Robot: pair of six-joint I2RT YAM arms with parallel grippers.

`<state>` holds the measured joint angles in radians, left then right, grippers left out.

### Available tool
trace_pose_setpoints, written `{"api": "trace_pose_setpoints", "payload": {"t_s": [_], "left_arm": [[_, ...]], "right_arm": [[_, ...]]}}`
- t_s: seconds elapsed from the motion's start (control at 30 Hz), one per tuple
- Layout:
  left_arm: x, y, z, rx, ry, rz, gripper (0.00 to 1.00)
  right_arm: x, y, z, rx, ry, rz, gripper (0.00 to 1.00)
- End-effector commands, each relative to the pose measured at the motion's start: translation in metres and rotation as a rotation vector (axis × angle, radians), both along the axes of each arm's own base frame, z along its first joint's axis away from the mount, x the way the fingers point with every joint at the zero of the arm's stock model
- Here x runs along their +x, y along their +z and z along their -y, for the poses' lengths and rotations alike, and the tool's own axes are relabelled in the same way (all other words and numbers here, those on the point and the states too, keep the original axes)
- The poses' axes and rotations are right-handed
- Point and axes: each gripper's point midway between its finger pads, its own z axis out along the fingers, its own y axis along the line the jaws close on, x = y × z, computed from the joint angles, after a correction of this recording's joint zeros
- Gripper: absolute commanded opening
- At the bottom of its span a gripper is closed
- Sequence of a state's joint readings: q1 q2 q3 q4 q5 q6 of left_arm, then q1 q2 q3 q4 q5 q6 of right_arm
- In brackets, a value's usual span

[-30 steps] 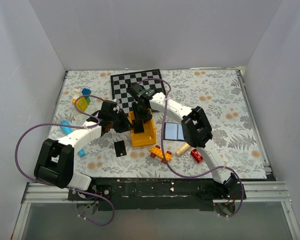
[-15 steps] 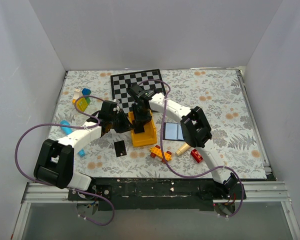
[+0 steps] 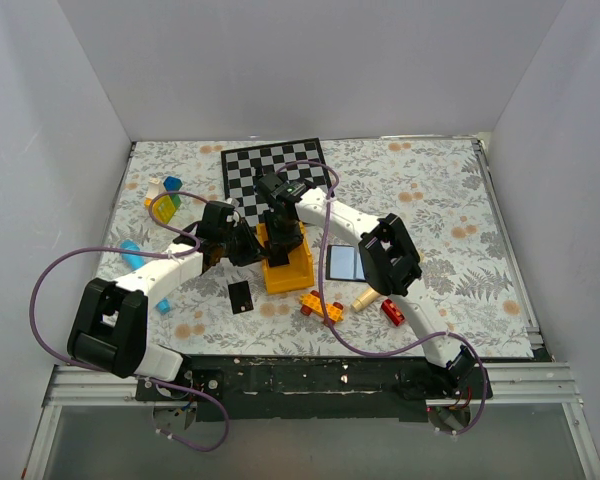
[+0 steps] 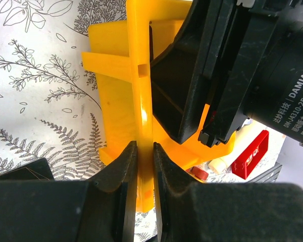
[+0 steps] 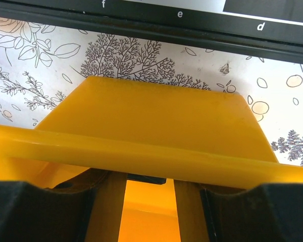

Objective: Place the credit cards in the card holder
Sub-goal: Pick up the credit card from the storage box.

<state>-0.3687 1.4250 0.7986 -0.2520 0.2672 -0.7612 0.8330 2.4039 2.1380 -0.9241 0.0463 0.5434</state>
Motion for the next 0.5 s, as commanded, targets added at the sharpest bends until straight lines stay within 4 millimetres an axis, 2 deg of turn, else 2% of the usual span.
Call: {"api": "trace_pose_setpoints", "payload": {"t_s": [0.0, 0.23, 0.47], "left_arm": [[0.0, 0.017, -0.002, -0.003, -0.009, 0.044, 0.0], [0.001, 0.017, -0.001, -0.002, -0.012, 0.044, 0.0], [0.001, 0.014, 0.0, 0.0, -0.012, 0.034, 0.0]], "right_arm": [[0.009, -0.028, 0.031, -0.117, -0.014, -0.022, 0.48], [0.007, -0.025, 0.024, -0.073, -0.006, -0.024, 0.46], [0.01, -0.011, 0.018, -0.013, 0.001, 0.014, 0.46]]}}
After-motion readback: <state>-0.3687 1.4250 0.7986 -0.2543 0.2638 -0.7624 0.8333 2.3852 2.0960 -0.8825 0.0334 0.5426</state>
